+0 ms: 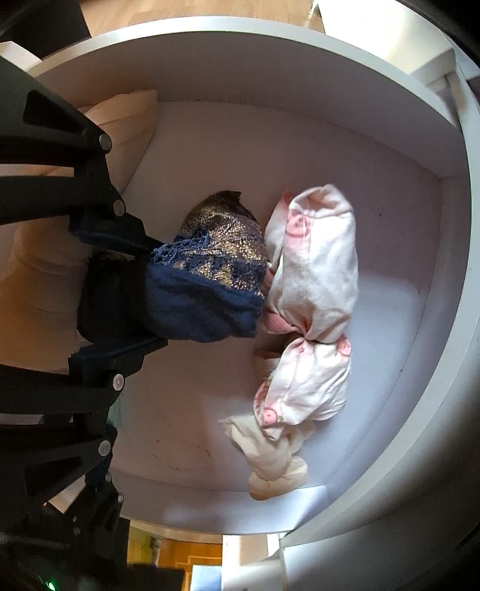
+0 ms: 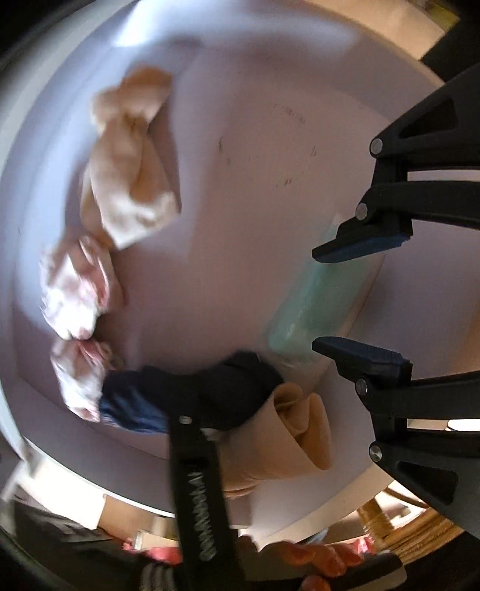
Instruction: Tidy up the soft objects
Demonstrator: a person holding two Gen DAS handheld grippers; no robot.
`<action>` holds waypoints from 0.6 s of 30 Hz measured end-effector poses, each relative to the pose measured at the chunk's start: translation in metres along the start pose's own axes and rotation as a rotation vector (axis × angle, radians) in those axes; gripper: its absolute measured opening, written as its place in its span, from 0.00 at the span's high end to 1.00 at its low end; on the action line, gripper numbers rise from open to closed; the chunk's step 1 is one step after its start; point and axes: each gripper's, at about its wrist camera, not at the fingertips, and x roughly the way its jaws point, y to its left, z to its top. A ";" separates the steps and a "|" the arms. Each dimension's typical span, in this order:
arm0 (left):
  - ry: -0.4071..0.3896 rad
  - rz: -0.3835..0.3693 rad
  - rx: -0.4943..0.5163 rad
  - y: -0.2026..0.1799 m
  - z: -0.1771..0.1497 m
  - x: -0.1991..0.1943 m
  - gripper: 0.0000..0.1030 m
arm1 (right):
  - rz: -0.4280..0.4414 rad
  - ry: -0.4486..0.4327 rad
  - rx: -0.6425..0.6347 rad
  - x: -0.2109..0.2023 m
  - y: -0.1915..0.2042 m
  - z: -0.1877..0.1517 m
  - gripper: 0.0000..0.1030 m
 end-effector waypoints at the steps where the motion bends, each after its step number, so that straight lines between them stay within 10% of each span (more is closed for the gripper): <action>1: -0.004 -0.003 -0.005 0.003 -0.001 -0.002 0.59 | -0.017 0.004 -0.014 0.003 0.002 0.000 0.58; 14: -0.057 -0.069 0.006 0.008 0.001 -0.027 0.62 | -0.029 -0.082 0.088 -0.013 -0.017 -0.003 0.52; 18: -0.019 -0.037 0.009 0.005 -0.005 -0.023 0.47 | -0.039 -0.012 0.021 0.005 0.001 -0.008 0.49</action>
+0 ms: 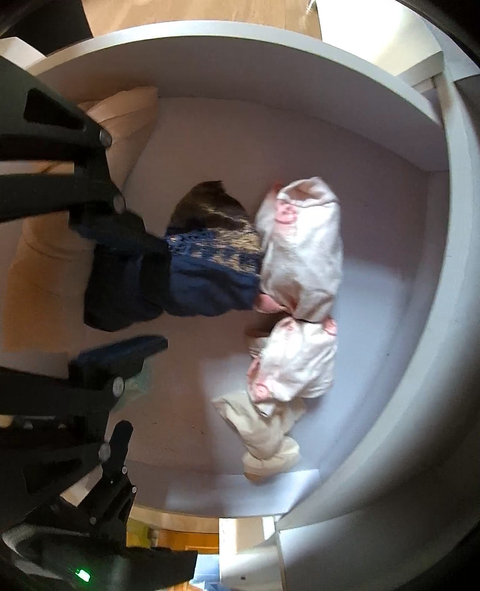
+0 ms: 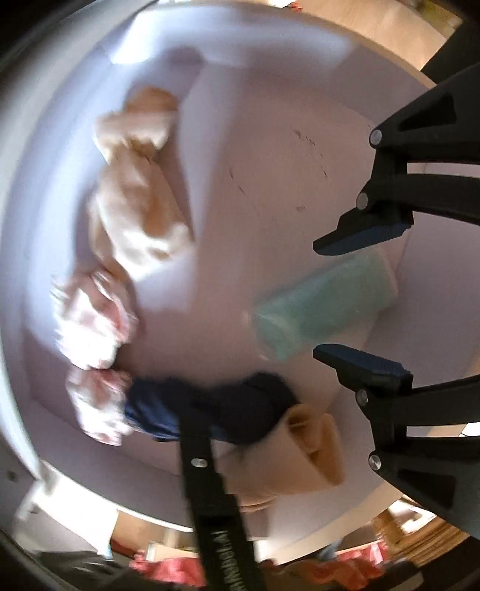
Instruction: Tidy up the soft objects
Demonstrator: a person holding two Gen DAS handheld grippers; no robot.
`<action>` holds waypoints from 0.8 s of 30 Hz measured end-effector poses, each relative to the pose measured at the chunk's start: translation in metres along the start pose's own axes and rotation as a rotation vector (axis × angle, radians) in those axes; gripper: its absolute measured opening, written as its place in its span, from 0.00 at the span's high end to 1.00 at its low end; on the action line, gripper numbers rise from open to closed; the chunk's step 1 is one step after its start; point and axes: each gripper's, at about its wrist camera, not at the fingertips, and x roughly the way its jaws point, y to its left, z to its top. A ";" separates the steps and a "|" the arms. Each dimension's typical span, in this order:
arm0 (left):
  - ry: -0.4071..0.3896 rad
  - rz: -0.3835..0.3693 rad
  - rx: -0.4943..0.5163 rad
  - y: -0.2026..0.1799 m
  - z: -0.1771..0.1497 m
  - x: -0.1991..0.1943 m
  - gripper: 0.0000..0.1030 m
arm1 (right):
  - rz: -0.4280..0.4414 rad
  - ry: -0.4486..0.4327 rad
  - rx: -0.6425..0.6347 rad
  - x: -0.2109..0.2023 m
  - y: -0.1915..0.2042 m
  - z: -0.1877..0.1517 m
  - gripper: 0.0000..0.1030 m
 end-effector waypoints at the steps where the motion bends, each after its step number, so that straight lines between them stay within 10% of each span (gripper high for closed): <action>1: 0.009 0.009 0.000 0.001 -0.004 0.001 0.42 | -0.010 0.014 -0.019 0.005 0.005 -0.003 0.49; 15: 0.064 0.094 0.082 -0.025 -0.013 0.033 0.35 | -0.094 0.047 0.093 0.023 -0.011 -0.021 0.60; 24: 0.110 0.114 0.181 -0.055 -0.016 0.060 0.61 | -0.134 0.045 0.155 0.027 -0.018 -0.018 0.60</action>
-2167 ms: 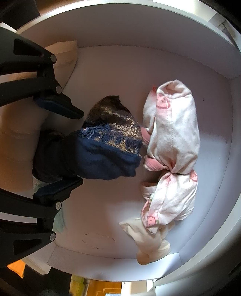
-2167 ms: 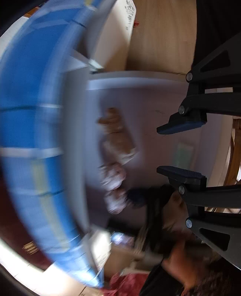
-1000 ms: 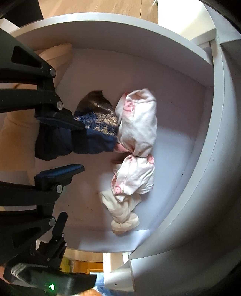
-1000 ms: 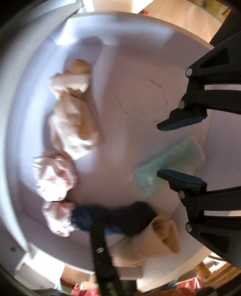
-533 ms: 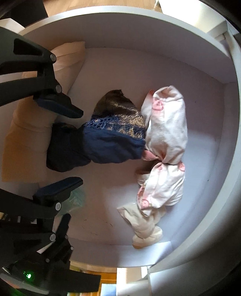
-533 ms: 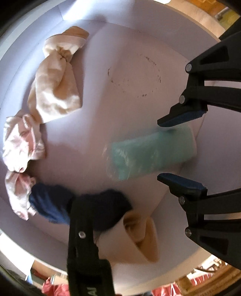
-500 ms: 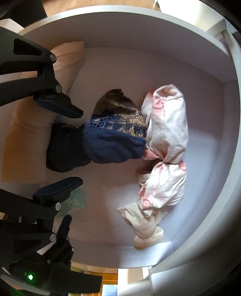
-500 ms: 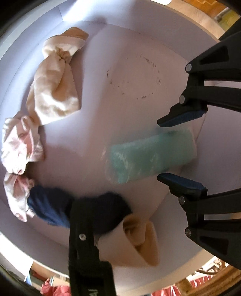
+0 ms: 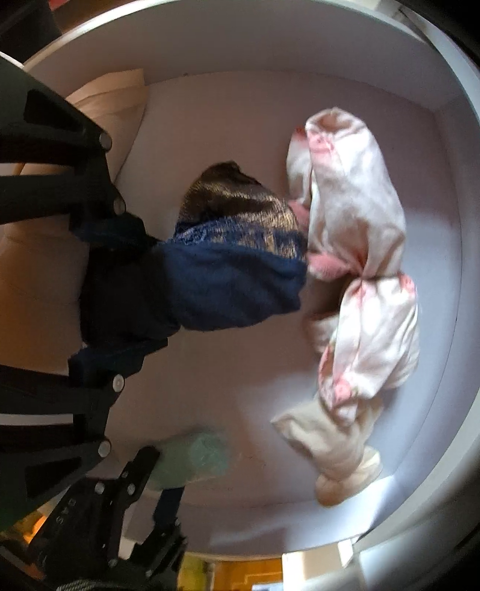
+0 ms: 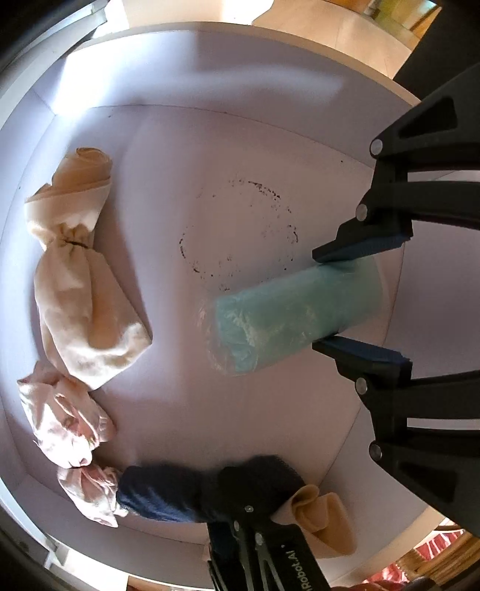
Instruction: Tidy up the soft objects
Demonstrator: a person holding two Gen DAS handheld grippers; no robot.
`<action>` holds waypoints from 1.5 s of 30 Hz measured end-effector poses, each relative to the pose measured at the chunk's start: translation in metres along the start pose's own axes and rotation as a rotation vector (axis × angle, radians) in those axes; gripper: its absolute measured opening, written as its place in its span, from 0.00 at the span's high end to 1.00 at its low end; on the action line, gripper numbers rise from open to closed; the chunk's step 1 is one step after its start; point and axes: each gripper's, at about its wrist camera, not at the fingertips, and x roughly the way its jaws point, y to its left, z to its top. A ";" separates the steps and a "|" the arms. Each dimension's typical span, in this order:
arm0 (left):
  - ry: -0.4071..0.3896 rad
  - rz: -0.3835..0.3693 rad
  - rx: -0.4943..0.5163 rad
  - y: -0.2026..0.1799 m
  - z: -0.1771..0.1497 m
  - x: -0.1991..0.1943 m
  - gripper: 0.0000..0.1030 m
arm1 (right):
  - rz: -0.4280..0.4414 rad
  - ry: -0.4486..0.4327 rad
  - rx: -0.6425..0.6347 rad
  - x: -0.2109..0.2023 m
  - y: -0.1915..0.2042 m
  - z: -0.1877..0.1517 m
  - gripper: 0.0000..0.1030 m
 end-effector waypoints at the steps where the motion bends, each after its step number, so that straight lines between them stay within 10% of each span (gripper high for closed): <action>1: -0.003 0.000 0.011 -0.003 0.000 -0.001 0.61 | -0.004 0.001 -0.004 0.000 0.000 0.003 0.60; 32: -0.425 -0.174 0.275 -0.033 -0.060 -0.235 0.62 | -0.003 0.028 0.019 0.006 -0.034 0.032 0.60; 45: -0.597 -0.224 0.282 -0.047 -0.020 -0.351 0.62 | 0.002 0.031 0.031 0.005 -0.033 0.033 0.60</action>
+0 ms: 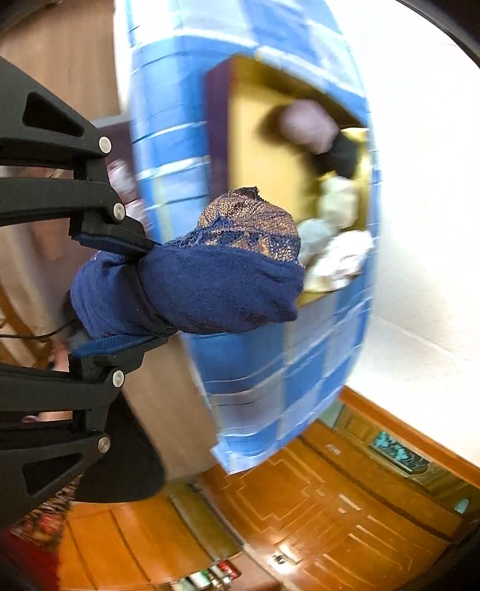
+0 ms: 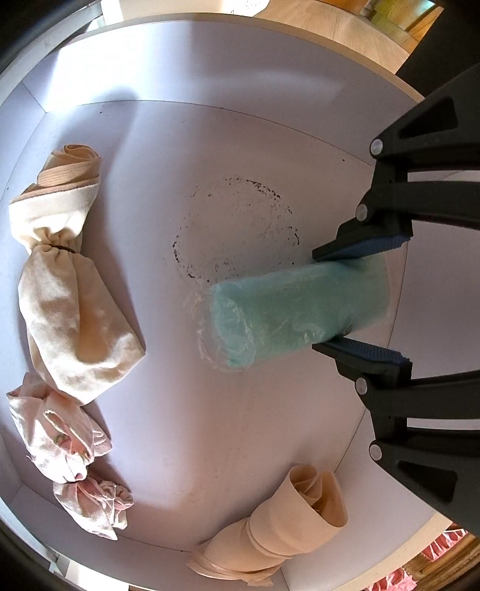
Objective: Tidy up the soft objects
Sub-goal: 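Lift the navy sock to the tray with left tool while right tool holds teal bag, then lower the navy sock into the gold tray and open the left tool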
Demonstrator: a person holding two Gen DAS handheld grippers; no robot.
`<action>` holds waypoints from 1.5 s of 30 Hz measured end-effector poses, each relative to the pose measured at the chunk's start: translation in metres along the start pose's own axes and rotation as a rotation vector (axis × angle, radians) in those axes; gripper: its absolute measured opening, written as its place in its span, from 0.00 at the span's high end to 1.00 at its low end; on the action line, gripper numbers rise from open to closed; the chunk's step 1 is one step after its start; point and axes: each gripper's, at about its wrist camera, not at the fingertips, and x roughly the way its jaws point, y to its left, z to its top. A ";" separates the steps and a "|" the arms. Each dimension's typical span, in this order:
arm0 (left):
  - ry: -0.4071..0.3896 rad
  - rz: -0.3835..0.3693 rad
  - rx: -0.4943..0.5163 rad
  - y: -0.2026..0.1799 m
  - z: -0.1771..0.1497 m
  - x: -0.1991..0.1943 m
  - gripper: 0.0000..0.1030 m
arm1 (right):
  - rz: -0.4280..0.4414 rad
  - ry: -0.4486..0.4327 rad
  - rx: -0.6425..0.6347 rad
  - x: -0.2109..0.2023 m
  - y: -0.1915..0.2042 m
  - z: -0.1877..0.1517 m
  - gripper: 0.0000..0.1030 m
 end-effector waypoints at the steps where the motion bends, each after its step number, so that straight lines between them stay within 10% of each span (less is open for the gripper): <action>1: -0.014 0.005 -0.011 0.003 0.012 -0.003 0.62 | 0.001 0.000 0.002 0.000 -0.001 0.000 0.60; 16: 0.056 0.176 -0.140 0.057 0.111 0.048 0.62 | 0.081 0.000 0.087 -0.003 -0.025 0.003 0.66; 36: 0.218 0.288 -0.192 0.076 0.135 0.136 0.59 | 0.168 -0.063 0.155 -0.025 -0.053 0.003 0.67; 45: 0.154 0.208 -0.267 0.080 0.134 0.130 0.38 | 0.180 -0.068 0.169 -0.022 -0.053 0.006 0.67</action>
